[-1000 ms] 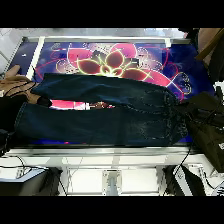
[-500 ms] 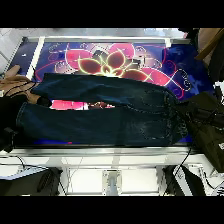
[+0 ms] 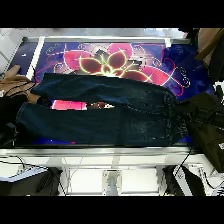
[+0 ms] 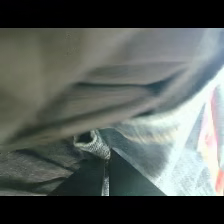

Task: Fold the clothes and pants, and hang the long-sleeved shirts on hangers.

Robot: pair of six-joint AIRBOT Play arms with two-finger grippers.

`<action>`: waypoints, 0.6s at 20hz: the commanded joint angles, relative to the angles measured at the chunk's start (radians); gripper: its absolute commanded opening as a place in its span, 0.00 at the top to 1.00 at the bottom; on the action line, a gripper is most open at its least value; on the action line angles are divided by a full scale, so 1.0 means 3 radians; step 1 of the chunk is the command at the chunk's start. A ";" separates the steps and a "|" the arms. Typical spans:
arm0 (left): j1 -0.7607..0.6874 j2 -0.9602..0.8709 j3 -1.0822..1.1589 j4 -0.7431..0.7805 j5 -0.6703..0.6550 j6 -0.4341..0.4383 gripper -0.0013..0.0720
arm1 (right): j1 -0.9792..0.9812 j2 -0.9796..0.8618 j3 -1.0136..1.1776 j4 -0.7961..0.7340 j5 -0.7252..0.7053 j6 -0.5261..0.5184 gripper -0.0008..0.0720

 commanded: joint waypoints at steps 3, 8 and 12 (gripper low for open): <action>-0.0004 0.0389 0.0322 0.0009 -0.0289 -0.0369 0.97 | -0.0013 0.0197 0.0243 -0.1200 -0.0034 0.0015 0.37; -0.0095 0.0584 0.0343 -0.0013 -0.0299 -0.0395 0.97 | -0.0275 0.0495 -0.0587 -0.1865 -0.0398 0.0521 0.22; -0.0187 0.0585 0.0343 -0.0013 -0.0300 -0.0395 0.97 | -0.1101 0.0468 -0.0966 -0.1747 -0.0426 0.0520 0.15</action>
